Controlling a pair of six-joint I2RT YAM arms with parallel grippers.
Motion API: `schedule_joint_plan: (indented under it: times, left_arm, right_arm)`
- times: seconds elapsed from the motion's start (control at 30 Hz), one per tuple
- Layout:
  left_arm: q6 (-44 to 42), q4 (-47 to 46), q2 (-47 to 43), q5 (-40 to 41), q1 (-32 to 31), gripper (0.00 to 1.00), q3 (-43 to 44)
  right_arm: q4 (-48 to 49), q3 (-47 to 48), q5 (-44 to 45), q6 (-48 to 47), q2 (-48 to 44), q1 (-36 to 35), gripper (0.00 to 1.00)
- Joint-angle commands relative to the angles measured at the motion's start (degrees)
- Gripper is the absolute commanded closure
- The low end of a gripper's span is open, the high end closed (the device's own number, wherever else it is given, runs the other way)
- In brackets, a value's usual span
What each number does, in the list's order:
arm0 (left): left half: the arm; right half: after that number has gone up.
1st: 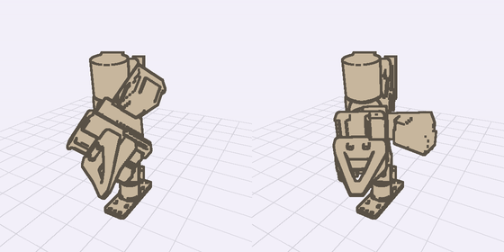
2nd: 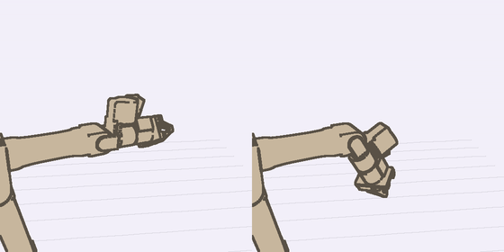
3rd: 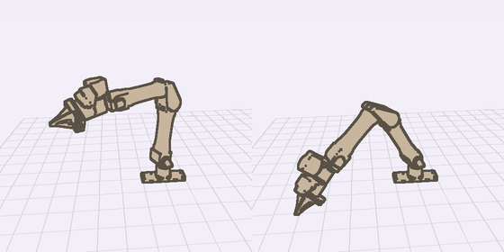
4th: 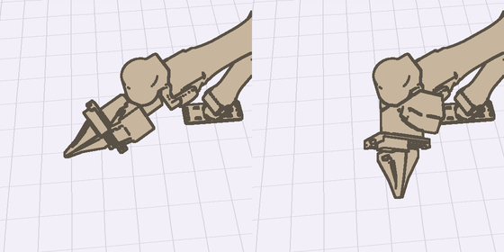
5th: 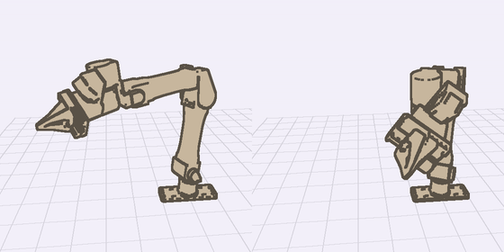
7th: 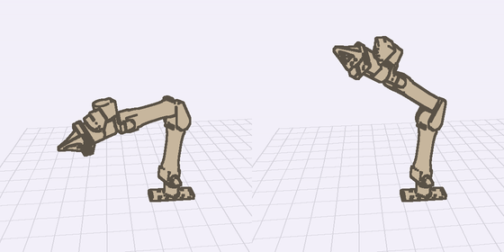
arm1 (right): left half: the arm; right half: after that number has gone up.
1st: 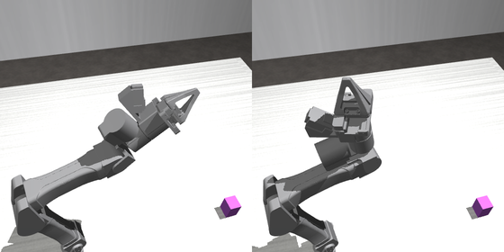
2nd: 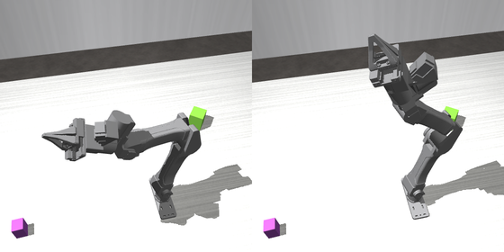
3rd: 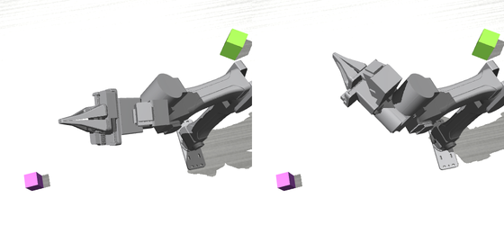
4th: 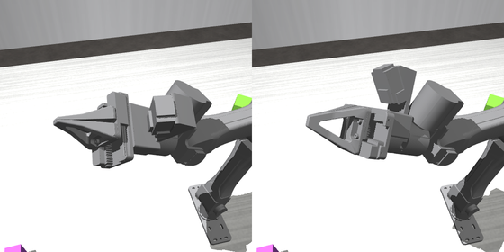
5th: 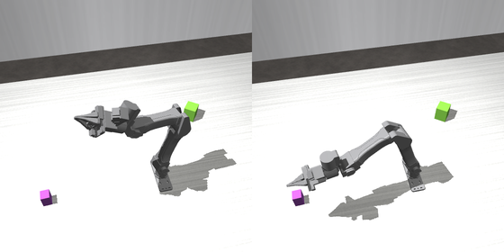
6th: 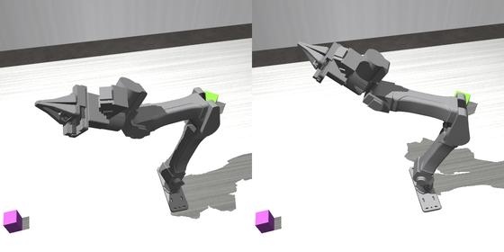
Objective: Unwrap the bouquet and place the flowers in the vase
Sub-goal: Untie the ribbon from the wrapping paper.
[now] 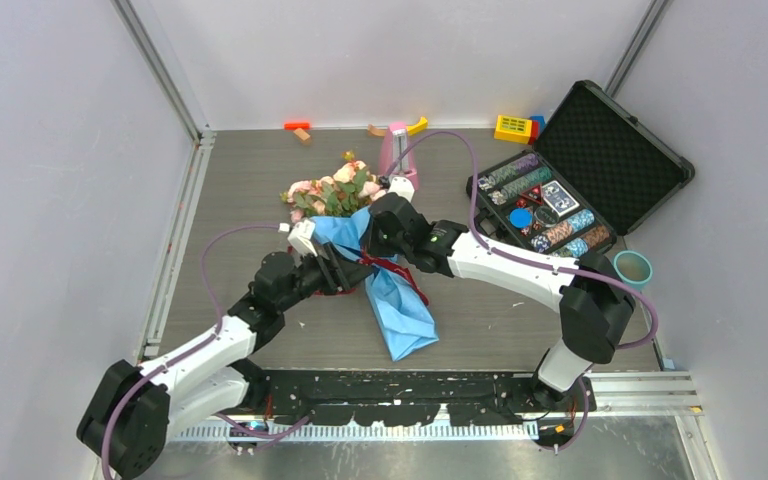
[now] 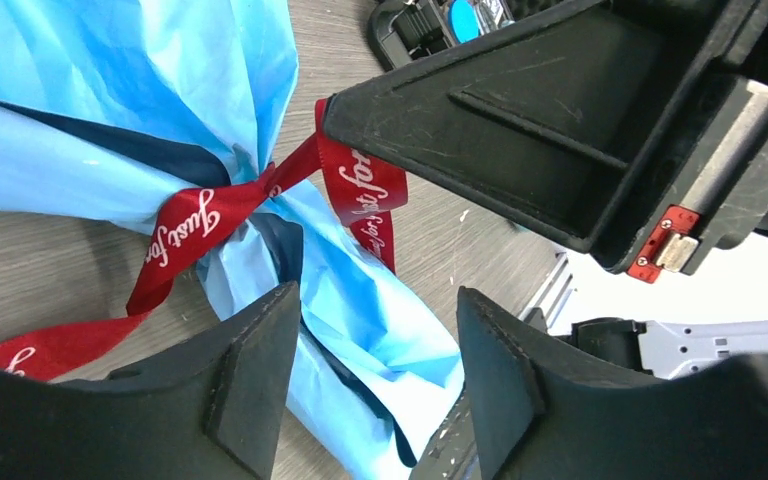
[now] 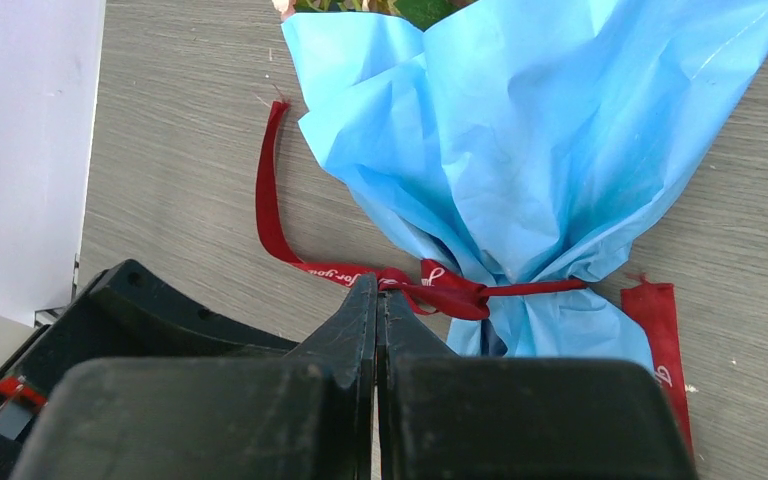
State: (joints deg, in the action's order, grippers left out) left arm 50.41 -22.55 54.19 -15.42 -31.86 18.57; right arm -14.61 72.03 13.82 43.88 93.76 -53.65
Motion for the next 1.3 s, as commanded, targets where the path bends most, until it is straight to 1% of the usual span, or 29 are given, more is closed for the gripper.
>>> schedule_joint_plan:
  times: [0.0,0.17,0.27,0.43,0.53,0.67,0.77,0.87,0.97,1.13,1.27]
  left_arm:
    - [1.3,-7.7,2.0,-0.2,0.0,0.35,-0.8]
    - [2.1,-11.8,9.3,-0.4,-0.1,0.26,1.6]
    - [2.5,-16.1,12.8,-0.3,-0.1,0.21,2.1]
    - [3.4,-20.6,15.0,-0.1,-0.1,0.21,2.6]
    - [3.1,-20.6,14.9,-0.3,-0.1,0.21,2.9]
    - [2.5,-19.5,15.0,1.5,-0.1,0.21,3.0]
    - [1.6,-18.6,15.7,2.5,-0.1,0.27,3.8]
    - [0.6,-18.7,16.0,3.7,-0.1,0.39,4.6]
    - [-0.2,-18.4,16.3,4.6,-0.1,0.45,5.5]
    - [-0.5,-18.4,16.7,5.8,-0.2,0.64,5.7]
    - [-0.5,-17.6,16.8,7.3,-0.2,0.77,5.4]
  right_arm:
    - [3.6,1.2,0.6,1.0,-2.7,0.0,1.00]
    - [3.8,1.4,-0.3,2.0,-2.6,0.0,1.00]
    - [4.0,1.5,-1.0,3.1,-2.1,0.0,1.00]
    - [4.1,1.3,-0.7,3.8,-2.2,-0.1,1.00]
    - [3.6,1.5,-0.3,3.6,-2.5,-0.1,1.00]
    - [3.2,1.8,-1.1,3.9,-2.3,-0.1,1.00]
    - [3.3,1.7,-2.2,4.5,-2.4,-0.1,1.00]
    - [3.3,1.5,-2.6,5.0,-2.5,-0.1,1.00]
    - [3.7,1.4,-3.0,5.8,-2.6,-0.1,1.00]
    - [4.3,1.2,-3.7,6.8,-2.3,-0.3,1.00]
    - [4.9,0.9,-3.8,7.3,-2.2,-0.7,1.00]
